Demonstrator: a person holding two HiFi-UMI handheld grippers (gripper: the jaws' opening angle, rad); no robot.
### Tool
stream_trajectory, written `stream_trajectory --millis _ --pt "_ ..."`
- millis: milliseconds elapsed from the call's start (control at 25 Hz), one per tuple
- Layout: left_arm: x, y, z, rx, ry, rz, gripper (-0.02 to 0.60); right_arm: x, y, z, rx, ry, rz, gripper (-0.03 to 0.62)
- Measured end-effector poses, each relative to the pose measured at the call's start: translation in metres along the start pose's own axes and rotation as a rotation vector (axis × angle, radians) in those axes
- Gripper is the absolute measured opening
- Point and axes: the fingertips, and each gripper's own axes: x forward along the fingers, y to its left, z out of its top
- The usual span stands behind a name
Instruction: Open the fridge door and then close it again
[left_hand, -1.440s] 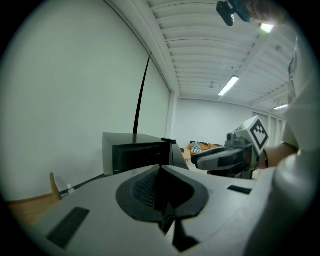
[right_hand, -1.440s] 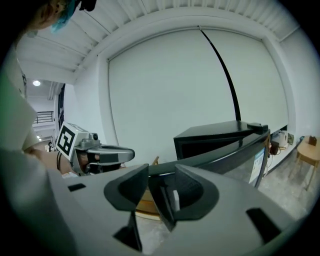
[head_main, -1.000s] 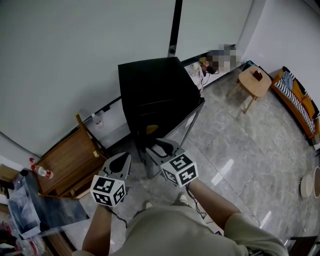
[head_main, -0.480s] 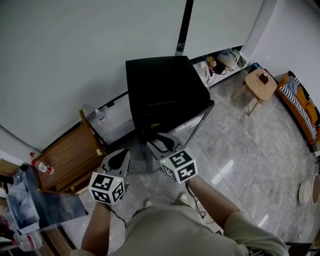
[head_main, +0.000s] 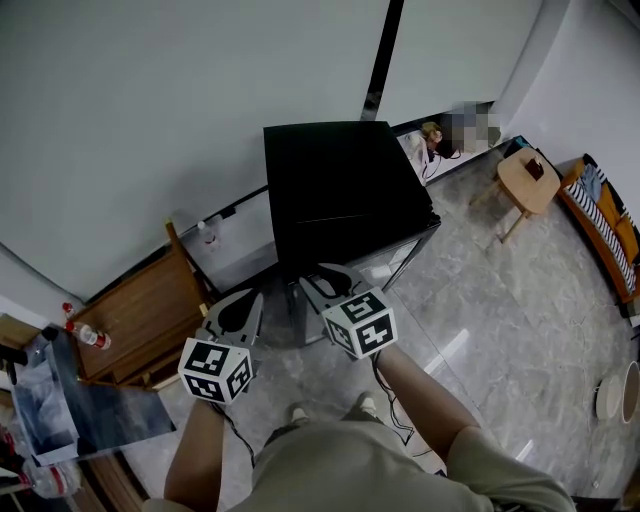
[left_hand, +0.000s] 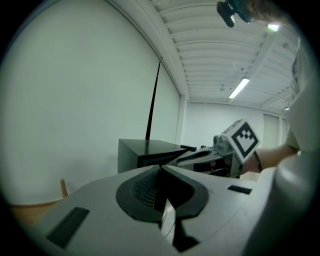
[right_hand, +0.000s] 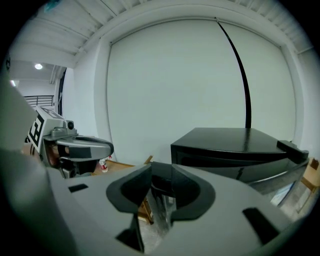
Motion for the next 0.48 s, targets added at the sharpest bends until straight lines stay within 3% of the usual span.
stream_trajectory --millis 480 --pt "0.013 0.014 0.015 -0.006 -0.033 0.012 0.009 0.023 -0.009 0.009 -0.007 0.001 -0.029 0.109"
